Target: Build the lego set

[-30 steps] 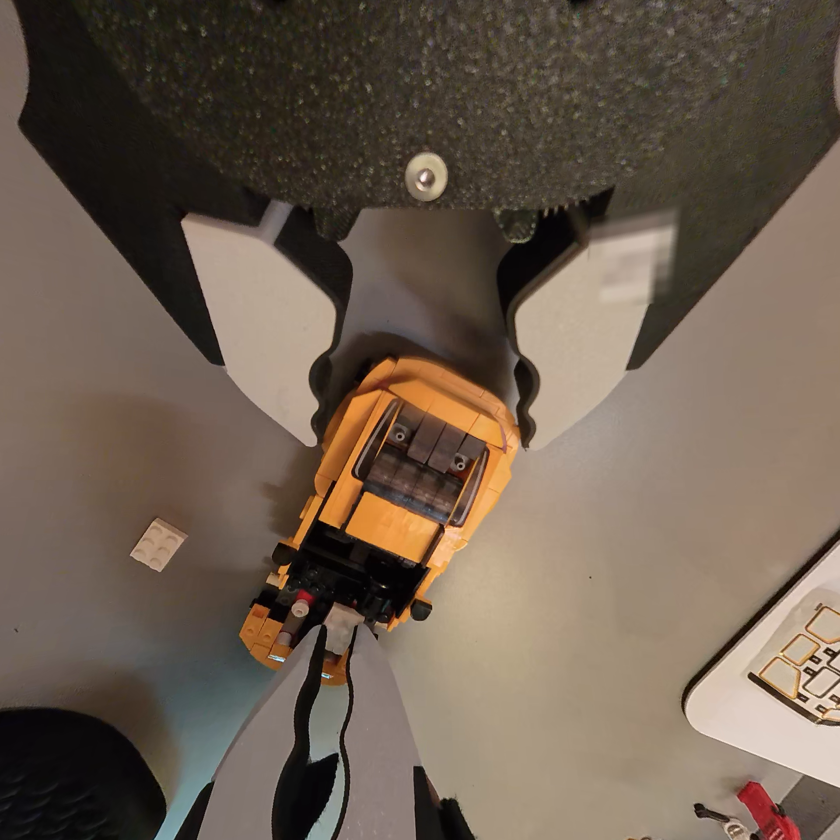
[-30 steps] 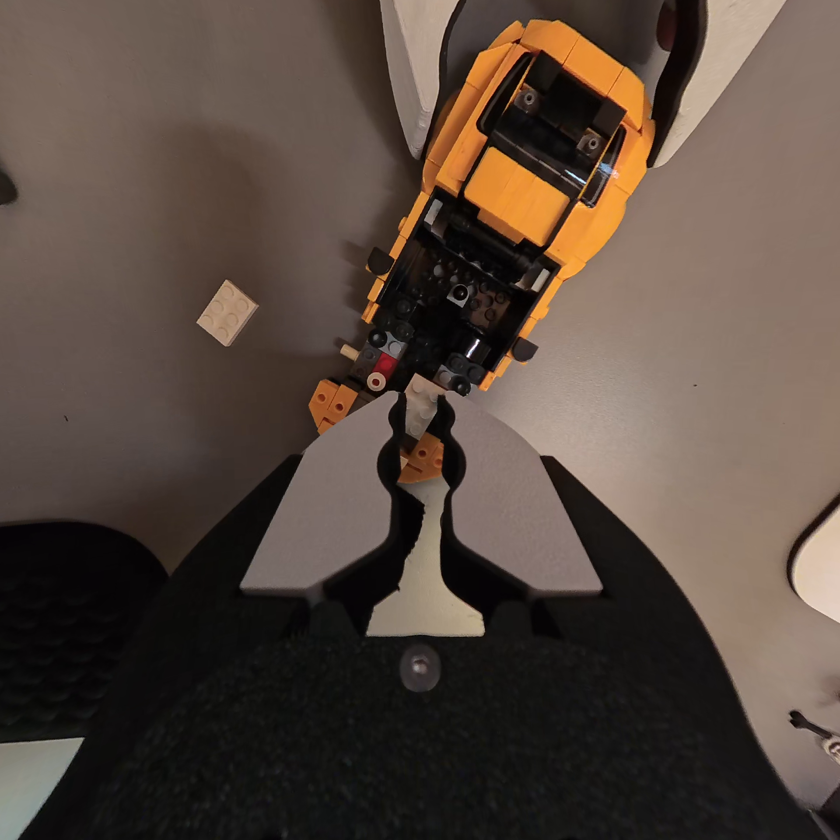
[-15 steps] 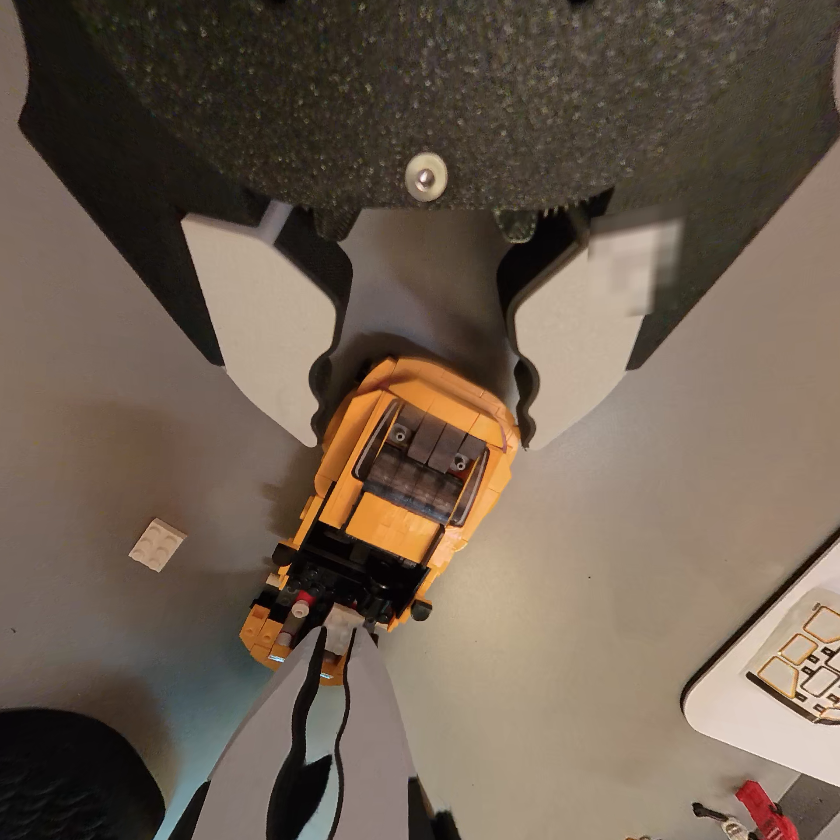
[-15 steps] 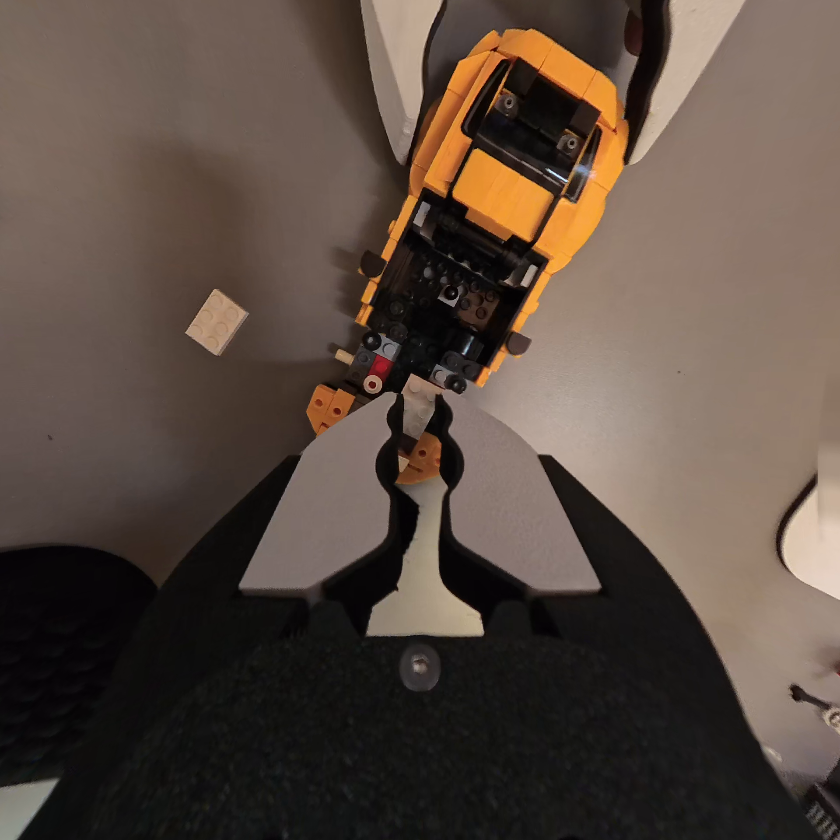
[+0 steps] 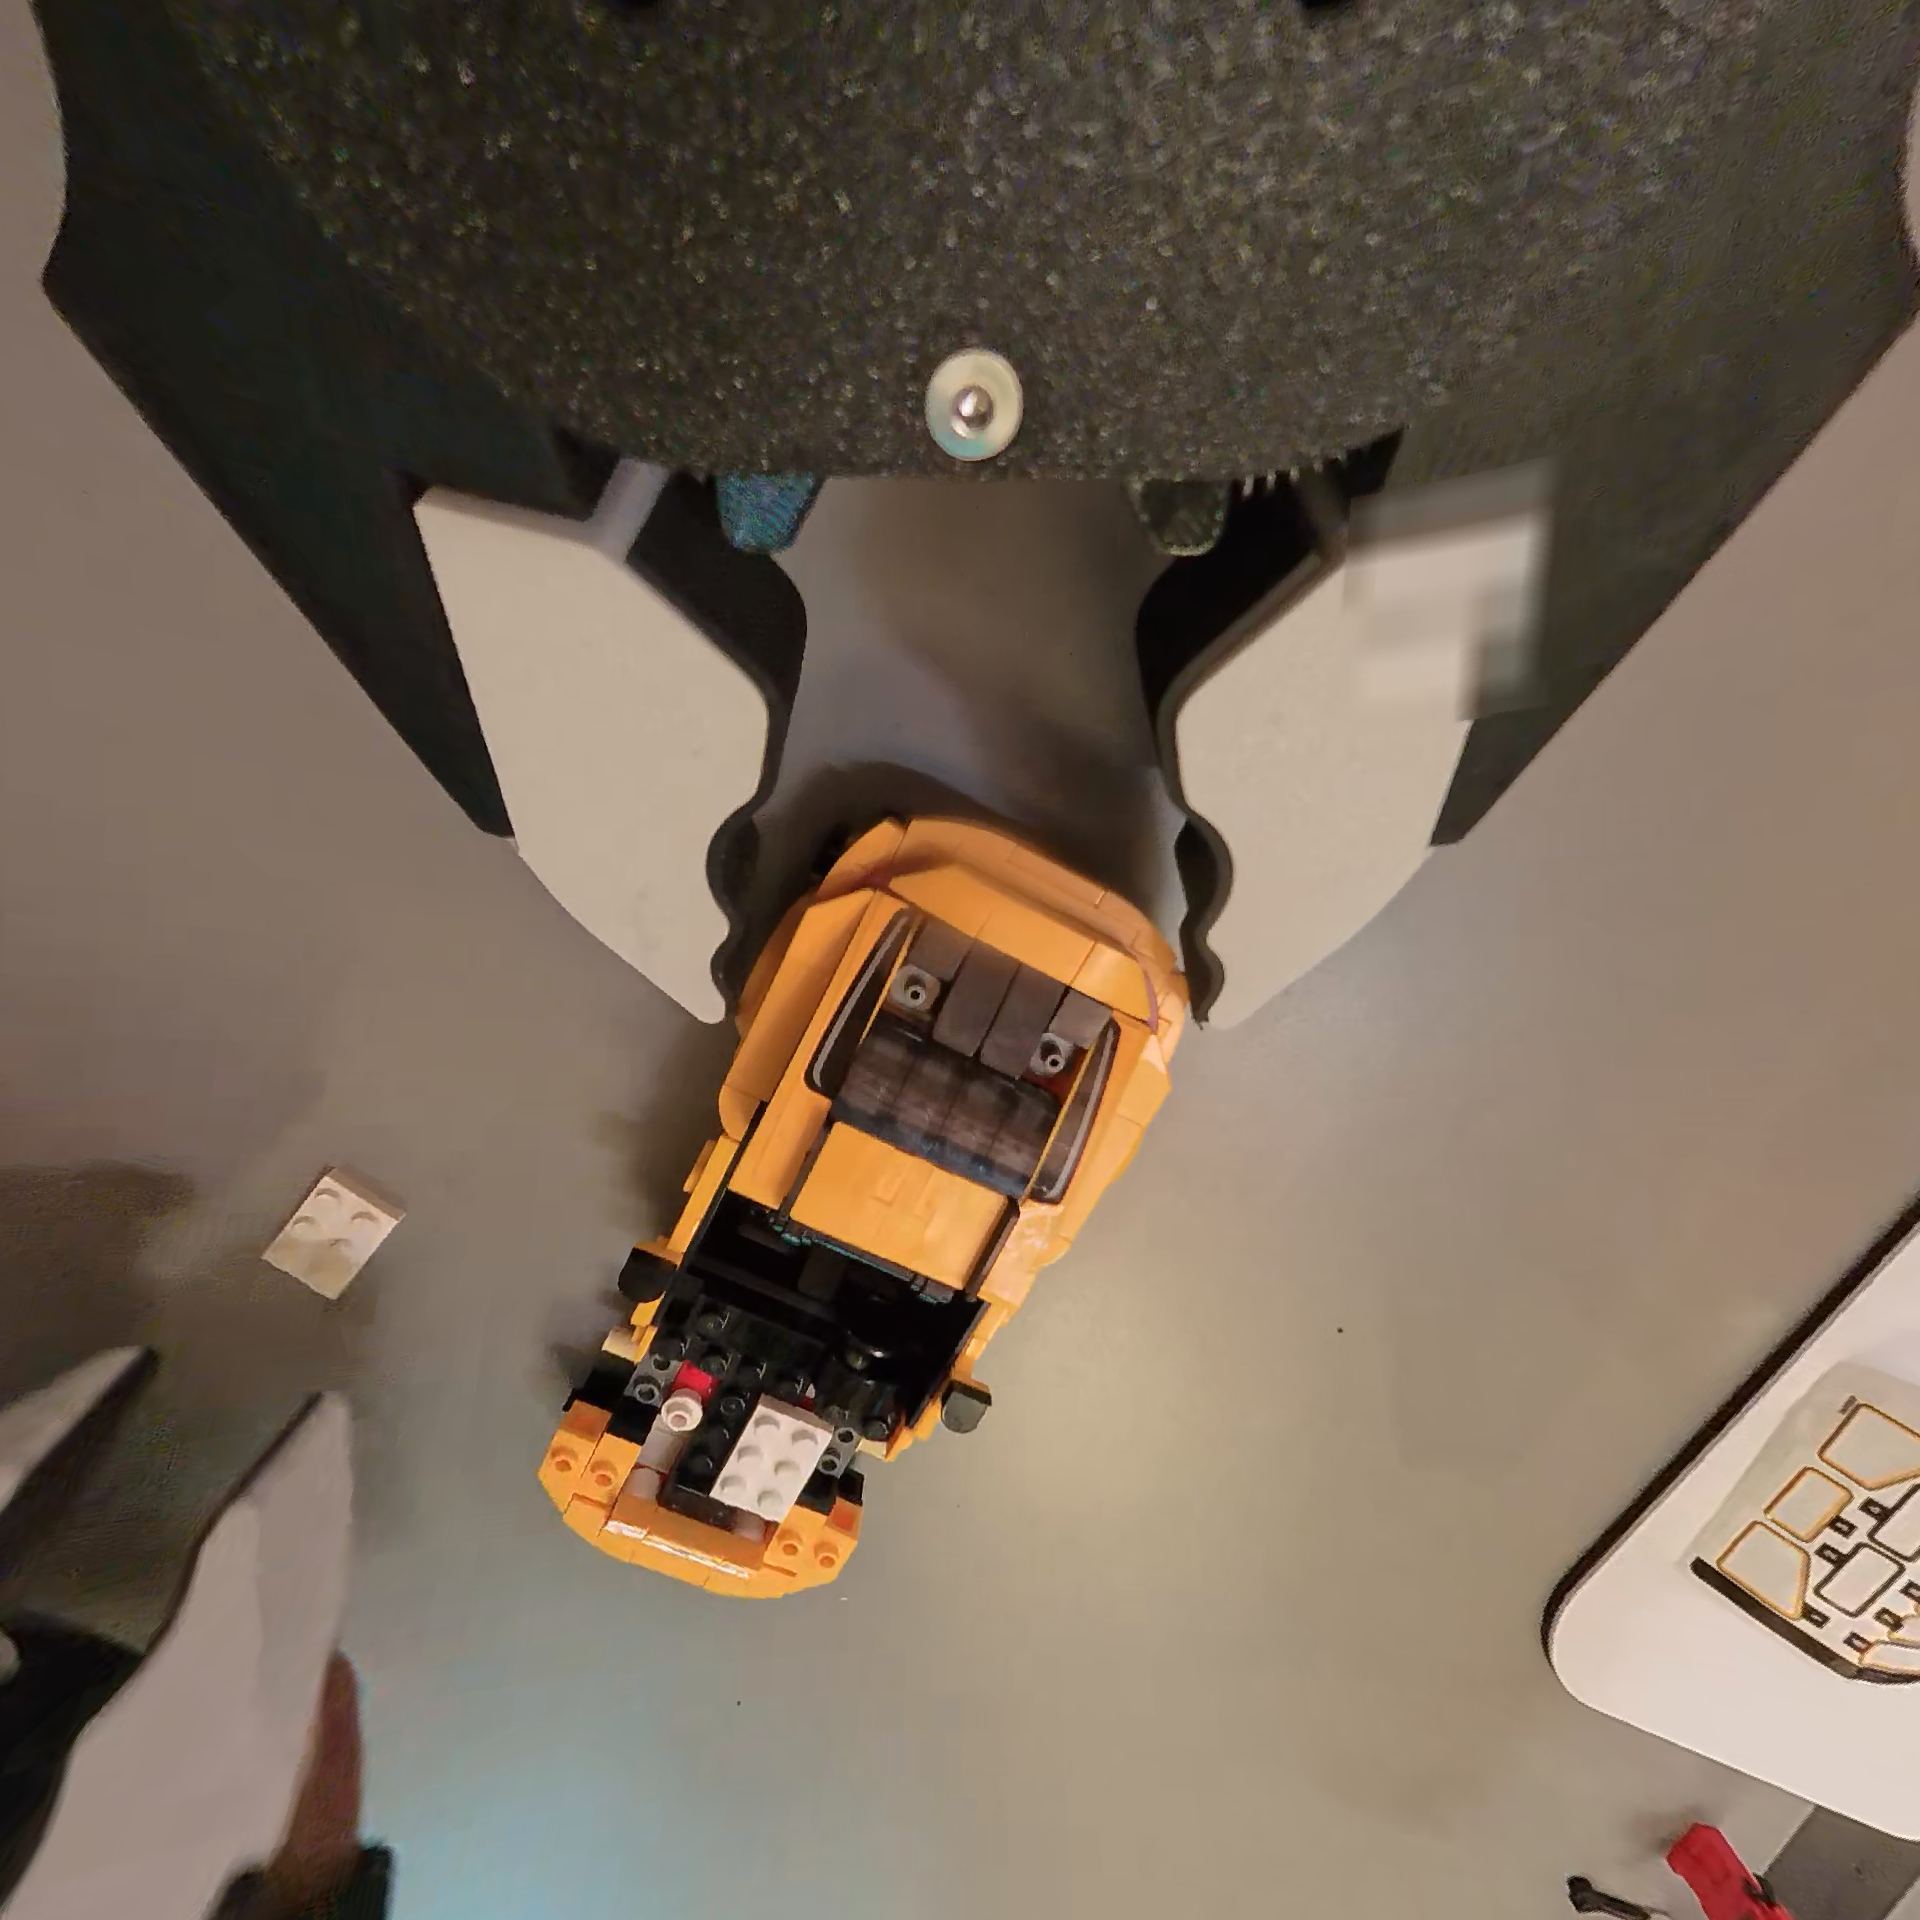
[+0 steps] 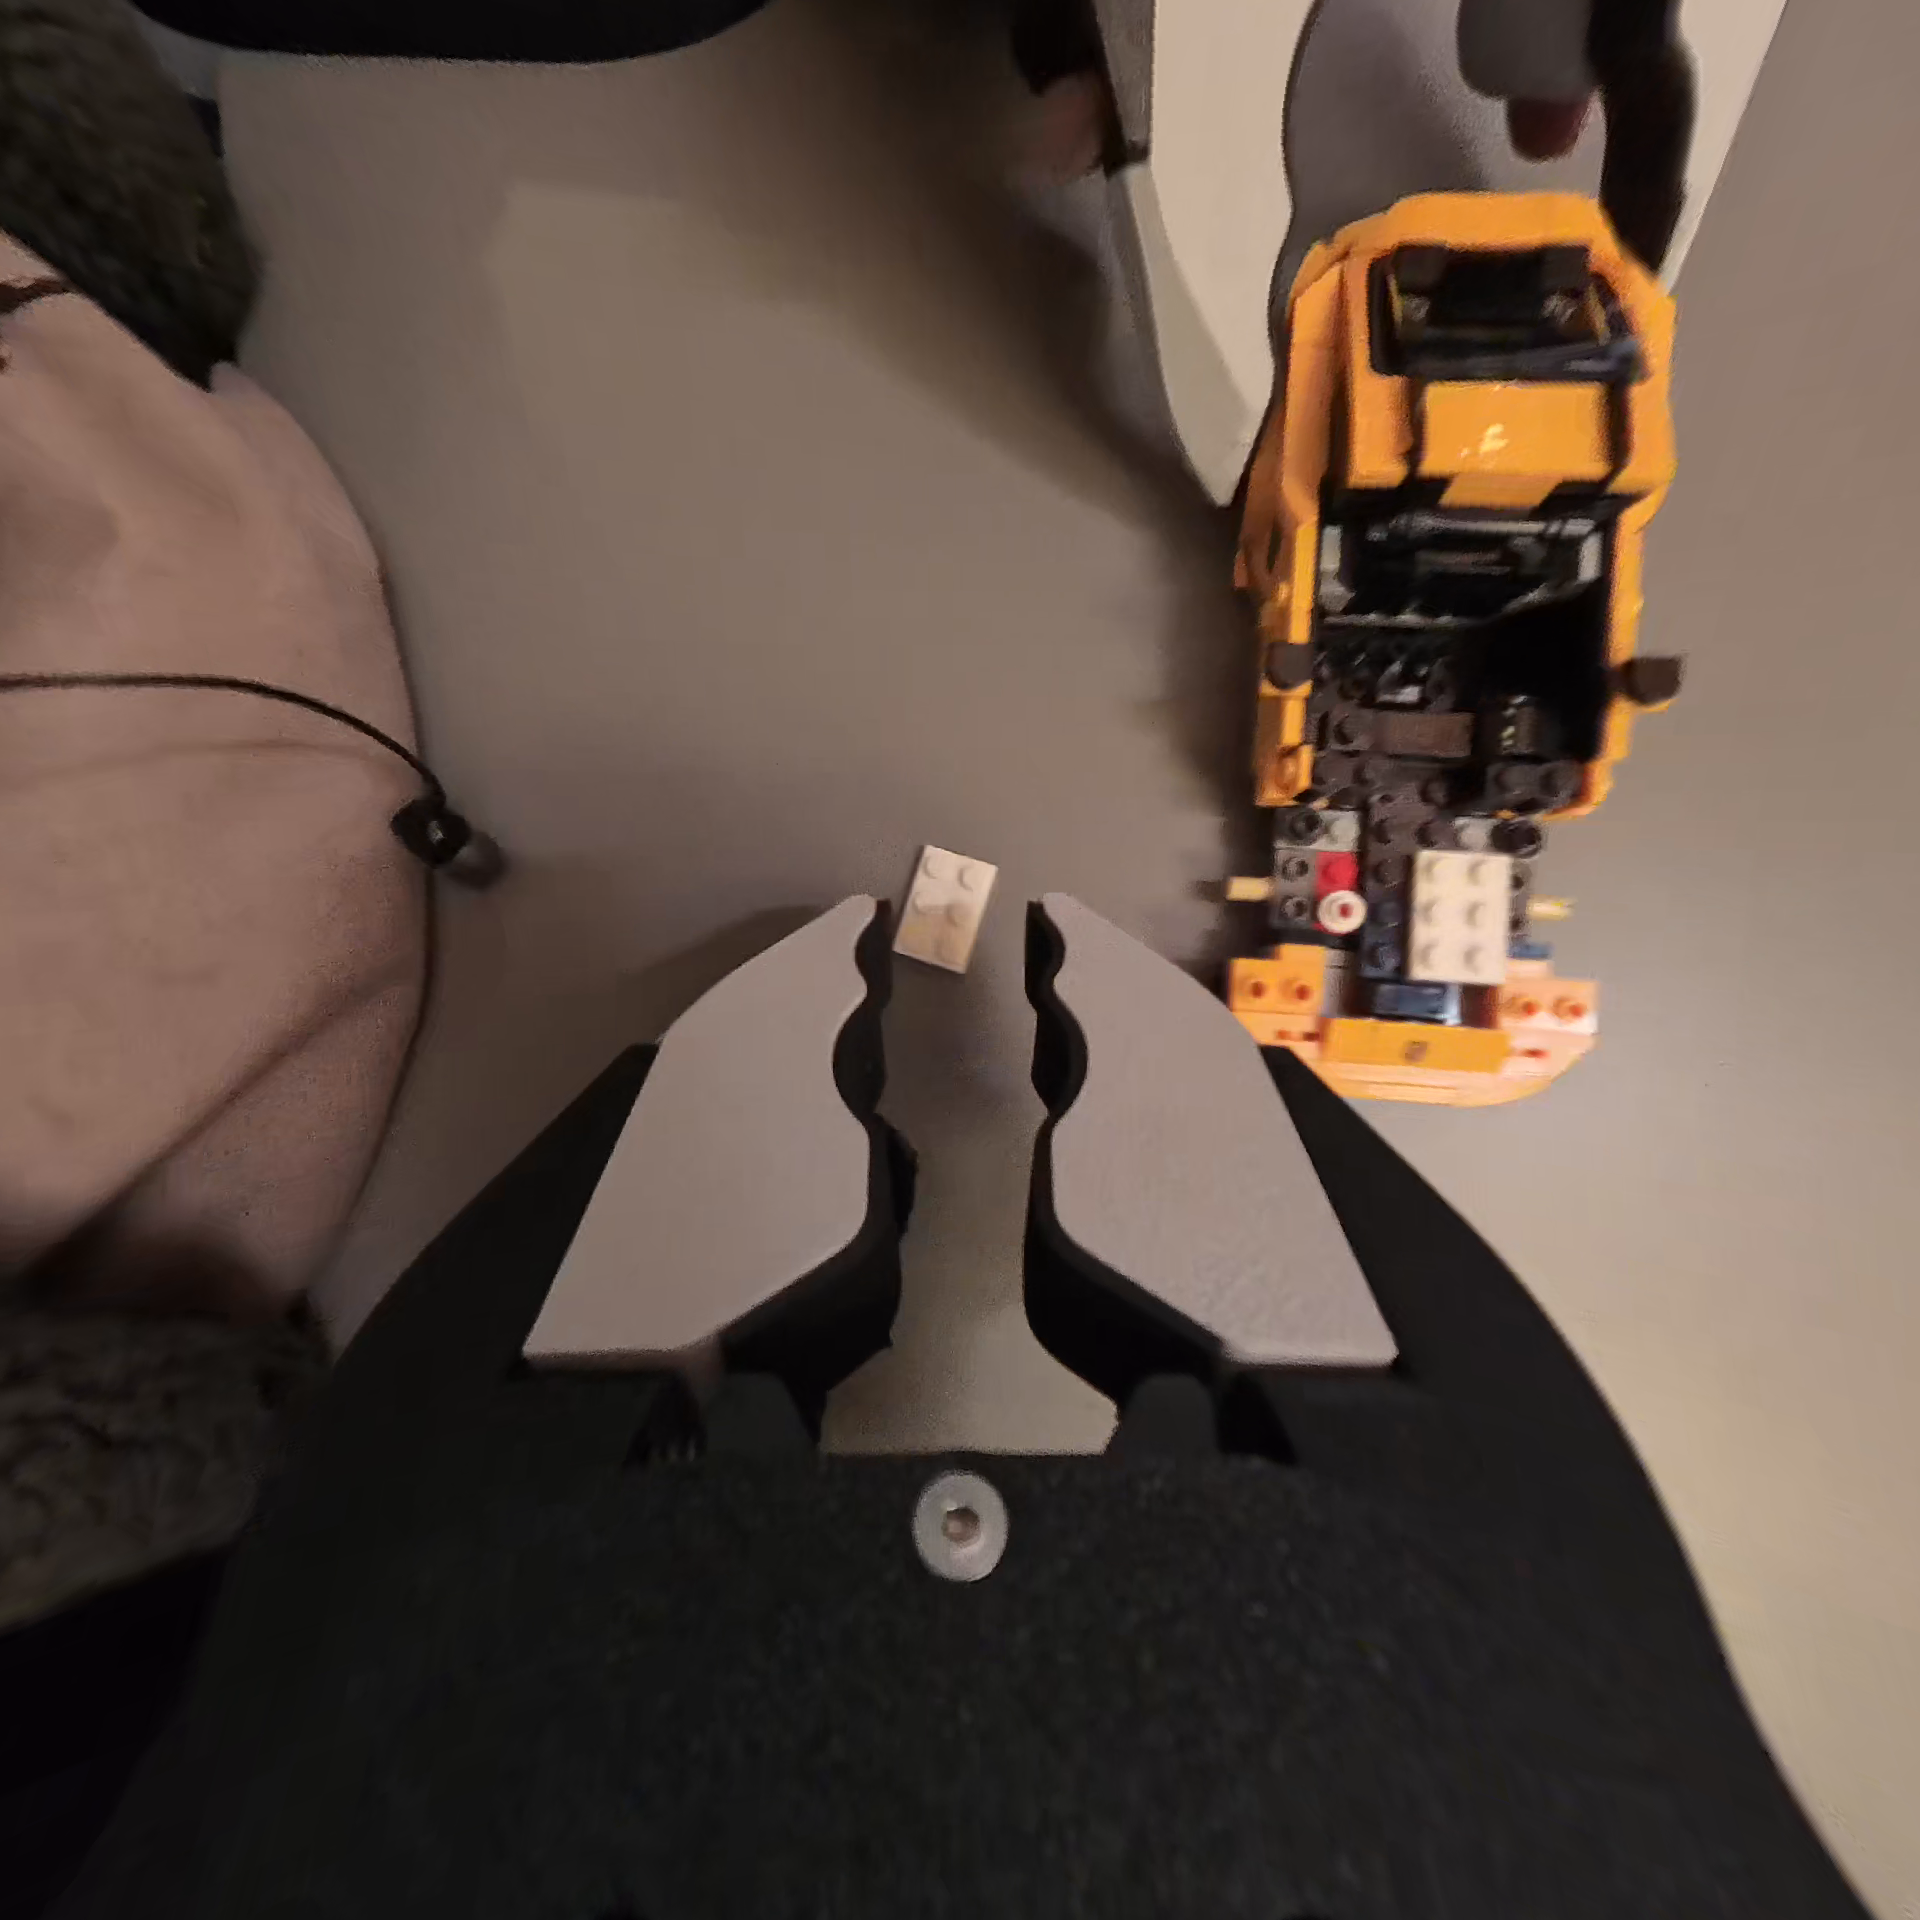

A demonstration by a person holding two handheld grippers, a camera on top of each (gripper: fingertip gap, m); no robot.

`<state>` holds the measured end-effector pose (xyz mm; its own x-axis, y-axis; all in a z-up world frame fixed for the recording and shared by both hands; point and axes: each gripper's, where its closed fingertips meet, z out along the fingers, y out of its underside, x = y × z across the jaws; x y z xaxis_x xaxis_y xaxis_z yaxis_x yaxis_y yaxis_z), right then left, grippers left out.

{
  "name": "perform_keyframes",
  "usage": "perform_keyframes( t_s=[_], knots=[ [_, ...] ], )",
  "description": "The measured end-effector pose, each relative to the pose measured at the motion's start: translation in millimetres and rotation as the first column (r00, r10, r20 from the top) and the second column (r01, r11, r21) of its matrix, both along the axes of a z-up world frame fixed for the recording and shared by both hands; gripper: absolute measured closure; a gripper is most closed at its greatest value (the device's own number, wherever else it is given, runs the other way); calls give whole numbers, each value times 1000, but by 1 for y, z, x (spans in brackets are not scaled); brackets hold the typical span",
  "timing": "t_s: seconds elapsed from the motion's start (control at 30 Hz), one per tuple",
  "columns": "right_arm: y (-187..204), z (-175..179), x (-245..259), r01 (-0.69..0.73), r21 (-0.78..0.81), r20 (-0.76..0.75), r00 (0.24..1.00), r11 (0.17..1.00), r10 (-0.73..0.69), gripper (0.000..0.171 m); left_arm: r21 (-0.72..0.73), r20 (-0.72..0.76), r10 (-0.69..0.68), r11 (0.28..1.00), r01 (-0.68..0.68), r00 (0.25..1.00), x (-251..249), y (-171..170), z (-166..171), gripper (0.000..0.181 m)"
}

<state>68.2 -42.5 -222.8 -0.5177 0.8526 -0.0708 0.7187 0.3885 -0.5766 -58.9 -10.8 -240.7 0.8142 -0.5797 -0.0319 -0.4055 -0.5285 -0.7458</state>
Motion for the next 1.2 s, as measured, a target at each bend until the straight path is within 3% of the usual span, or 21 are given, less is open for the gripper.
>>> perform_keyframes(
  t_s=[0.2, 0.37, 0.57, 0.73, 1.2],
  knots=[
    [-3, -23, 1, 128, 49, 41, 991, 991, -130, 147, -5, -3, 5, 1000, -5, 1000, 1, -1, 0, 102],
    [2, -25, 0, 53, 105, 47, 997, 993, -58, 156, -12, -13, 14, 1000, -14, 1000, 2, -1, 0, 102],
    [53, 16, -30, 13, 161, -18, 1000, 987, -10, 155, -14, -9, 14, 1000, -14, 1000, 2, -2, 0, 102],
    [58, 1, -36, -68, 144, 74, 996, 987, 58, 156, -15, 0, 9, 1000, -9, 1000, 2, -2, 0, 102],
    [68, -9, -36, 65, 171, 155, 984, 983, -92, 155, -14, 3, 2, 1000, -2, 1000, 3, -2, 0, 102]
  ],
)
